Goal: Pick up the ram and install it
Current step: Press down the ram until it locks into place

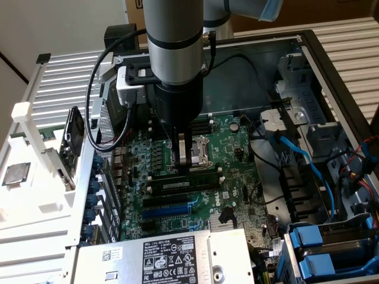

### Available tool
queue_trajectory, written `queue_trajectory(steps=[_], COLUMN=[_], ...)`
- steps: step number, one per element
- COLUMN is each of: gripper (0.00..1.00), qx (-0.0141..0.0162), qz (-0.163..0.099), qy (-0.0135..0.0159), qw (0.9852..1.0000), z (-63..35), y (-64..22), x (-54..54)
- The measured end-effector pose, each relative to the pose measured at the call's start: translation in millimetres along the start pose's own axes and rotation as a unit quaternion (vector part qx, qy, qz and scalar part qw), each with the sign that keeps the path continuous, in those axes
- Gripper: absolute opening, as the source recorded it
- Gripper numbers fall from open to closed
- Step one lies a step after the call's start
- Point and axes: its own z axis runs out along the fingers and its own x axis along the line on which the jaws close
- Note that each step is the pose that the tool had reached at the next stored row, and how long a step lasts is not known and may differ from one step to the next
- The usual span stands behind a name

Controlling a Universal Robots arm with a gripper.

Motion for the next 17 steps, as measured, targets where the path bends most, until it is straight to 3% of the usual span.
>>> queue_trajectory(steps=[17], gripper=[0.11], qx=[0.0002], qz=[0.0], qy=[0.0], qw=[1.0], z=[3.1], y=[-5.1], x=[-1.3])
